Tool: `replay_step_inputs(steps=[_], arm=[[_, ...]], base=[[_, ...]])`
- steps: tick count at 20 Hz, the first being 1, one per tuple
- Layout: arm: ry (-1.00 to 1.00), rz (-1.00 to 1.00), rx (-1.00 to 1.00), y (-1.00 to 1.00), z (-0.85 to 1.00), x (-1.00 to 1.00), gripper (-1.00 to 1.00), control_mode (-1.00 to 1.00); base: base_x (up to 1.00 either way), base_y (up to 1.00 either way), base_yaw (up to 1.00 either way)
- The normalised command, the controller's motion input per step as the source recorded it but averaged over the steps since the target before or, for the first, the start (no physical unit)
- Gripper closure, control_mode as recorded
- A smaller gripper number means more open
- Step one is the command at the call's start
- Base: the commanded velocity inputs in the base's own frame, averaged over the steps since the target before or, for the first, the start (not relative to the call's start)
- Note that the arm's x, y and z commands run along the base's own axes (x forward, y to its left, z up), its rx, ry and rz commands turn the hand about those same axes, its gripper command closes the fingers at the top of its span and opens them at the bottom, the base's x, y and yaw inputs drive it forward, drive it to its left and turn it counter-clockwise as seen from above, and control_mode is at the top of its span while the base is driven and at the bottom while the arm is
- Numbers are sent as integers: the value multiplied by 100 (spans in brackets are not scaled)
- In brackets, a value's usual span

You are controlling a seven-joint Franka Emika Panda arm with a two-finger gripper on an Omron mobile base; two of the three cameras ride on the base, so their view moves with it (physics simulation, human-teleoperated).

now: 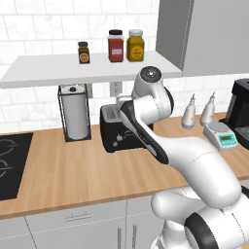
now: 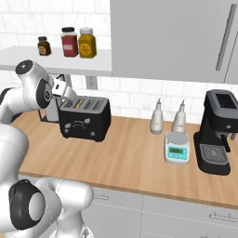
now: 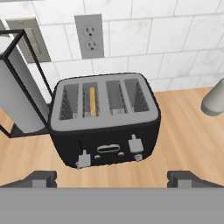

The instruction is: Start the toaster. Once the lever pops up, take the bread to the plate on the dining counter.

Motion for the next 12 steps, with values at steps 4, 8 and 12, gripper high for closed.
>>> replay_step_inputs(steps=[4, 8, 12], arm=[[0, 0, 0, 0, 0, 0, -100, -100], [0, 0, 0, 0, 0, 0, -100, -100], [0, 0, 0, 0, 0, 0, -100, -100]], base=[[0, 0, 0], [0, 0, 0], [0, 0, 0]])
